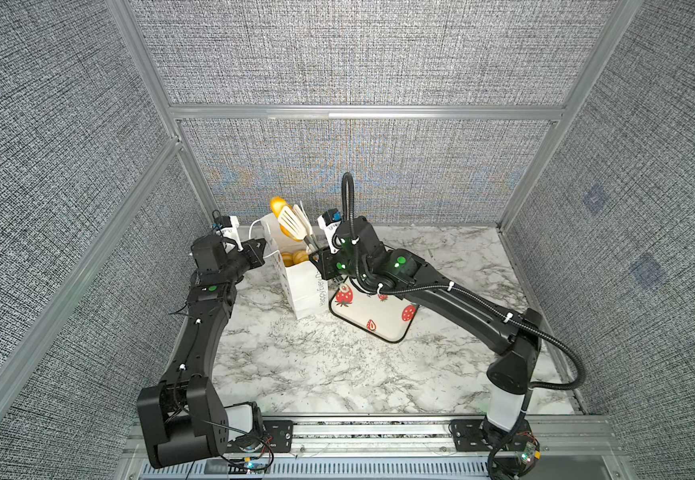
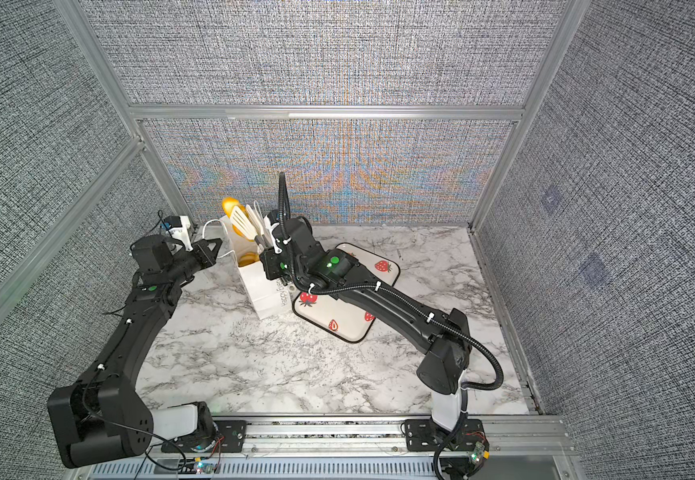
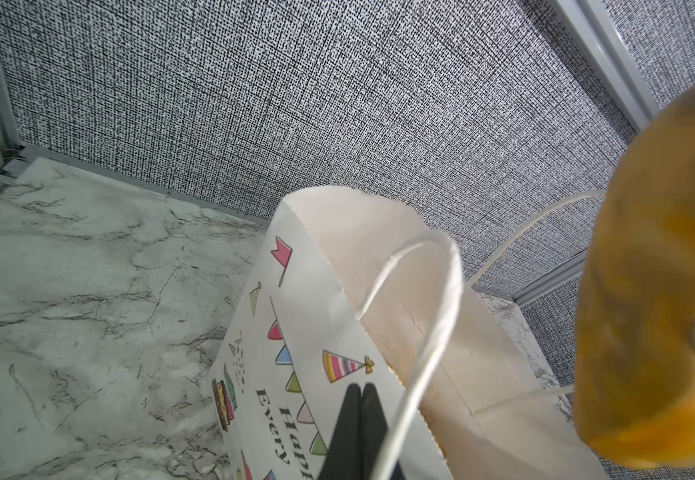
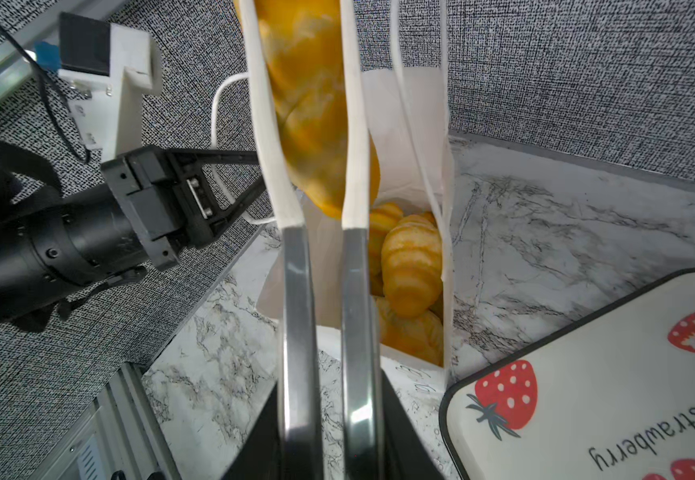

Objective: Place the fake bread into the paper bag
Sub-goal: 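Lower the croissant into the bag, then open the right gripper's tongs to release the croissant inside the bag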

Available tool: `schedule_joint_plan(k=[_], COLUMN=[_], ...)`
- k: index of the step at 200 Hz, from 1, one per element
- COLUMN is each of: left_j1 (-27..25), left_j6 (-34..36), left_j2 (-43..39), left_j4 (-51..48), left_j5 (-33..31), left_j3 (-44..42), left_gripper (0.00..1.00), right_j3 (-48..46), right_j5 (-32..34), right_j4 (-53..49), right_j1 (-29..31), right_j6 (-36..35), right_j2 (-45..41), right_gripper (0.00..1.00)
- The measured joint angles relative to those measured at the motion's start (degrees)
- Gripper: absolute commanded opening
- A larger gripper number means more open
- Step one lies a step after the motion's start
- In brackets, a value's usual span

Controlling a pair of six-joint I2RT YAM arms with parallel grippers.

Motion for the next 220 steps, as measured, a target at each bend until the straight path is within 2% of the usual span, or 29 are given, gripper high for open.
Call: schedule_joint_plan(k=[98, 166, 220], left_j1=[0.0, 0.0, 0.0], left_j6=[0.0, 0.0, 0.0], left_j2=[0.0, 0.0, 0.0], left_j4=[0.0, 0.0, 0.0], left_j5=[-0.02, -0.02, -0.02], left_j3=[0.0, 0.0, 0.0], left_gripper=[0.0, 0.0, 0.0], right_j3=[-1.97, -3.13, -3.21], right_j5=[-1.14, -1.18, -1.55], right_j4=[-1.77, -1.7, -1.66], right_j1=[-0.46, -0.61, -0.7], right_j6=[1.68, 2.08, 2.08], right_j2=[0.5, 0.35, -0.04], right_gripper=[0.3, 0.4, 0.45])
